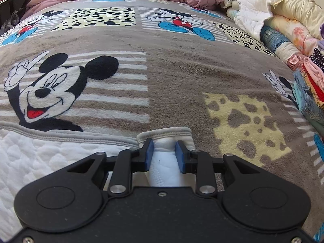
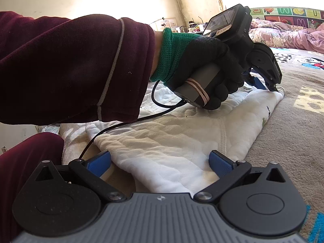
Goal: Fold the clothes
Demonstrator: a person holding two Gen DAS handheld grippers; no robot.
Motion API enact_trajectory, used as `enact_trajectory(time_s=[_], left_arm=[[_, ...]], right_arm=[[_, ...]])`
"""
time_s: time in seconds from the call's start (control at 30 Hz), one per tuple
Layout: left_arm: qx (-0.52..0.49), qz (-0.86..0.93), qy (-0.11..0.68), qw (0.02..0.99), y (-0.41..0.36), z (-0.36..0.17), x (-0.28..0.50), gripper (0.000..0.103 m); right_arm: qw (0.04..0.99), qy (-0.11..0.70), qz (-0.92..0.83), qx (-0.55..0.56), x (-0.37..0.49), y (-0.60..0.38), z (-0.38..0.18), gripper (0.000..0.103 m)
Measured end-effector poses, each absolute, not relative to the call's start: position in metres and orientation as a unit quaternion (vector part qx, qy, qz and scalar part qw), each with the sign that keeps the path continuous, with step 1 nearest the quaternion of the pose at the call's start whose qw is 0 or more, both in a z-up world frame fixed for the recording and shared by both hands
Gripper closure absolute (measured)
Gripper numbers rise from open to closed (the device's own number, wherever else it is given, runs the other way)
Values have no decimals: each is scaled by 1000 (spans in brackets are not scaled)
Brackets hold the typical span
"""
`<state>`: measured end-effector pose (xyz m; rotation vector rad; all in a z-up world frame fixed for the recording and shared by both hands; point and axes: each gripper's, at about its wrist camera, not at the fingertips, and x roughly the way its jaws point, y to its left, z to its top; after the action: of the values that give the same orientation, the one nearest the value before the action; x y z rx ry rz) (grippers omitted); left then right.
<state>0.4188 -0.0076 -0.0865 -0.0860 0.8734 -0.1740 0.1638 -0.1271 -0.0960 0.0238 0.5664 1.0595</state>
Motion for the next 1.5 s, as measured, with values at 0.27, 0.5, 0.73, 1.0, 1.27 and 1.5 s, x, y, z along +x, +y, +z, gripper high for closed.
enact_trajectory(time_s=[0.27,0.5,0.73,1.0,1.27,1.5], left_arm=[[3,-65,447,892,-22,-71,420,76],[15,-67,446,893,-29,-54,413,75],[24,-87,426,900,-32,-39,389,74],[41,-113,411,903,-38,-30,363,74],[40,-112,434,893,-30,-55,358,74],[12,-124,447,886,-20,-73,365,74]], right_arm=[[824,266,499,13,164,-128,-97,1],[824,267,500,15,165,-130,-100,1],[824,266,499,13,163,-129,-99,1],[825,266,498,10,163,-128,-99,1],[825,266,498,11,164,-129,-99,0],[824,267,499,12,166,-131,-98,0]])
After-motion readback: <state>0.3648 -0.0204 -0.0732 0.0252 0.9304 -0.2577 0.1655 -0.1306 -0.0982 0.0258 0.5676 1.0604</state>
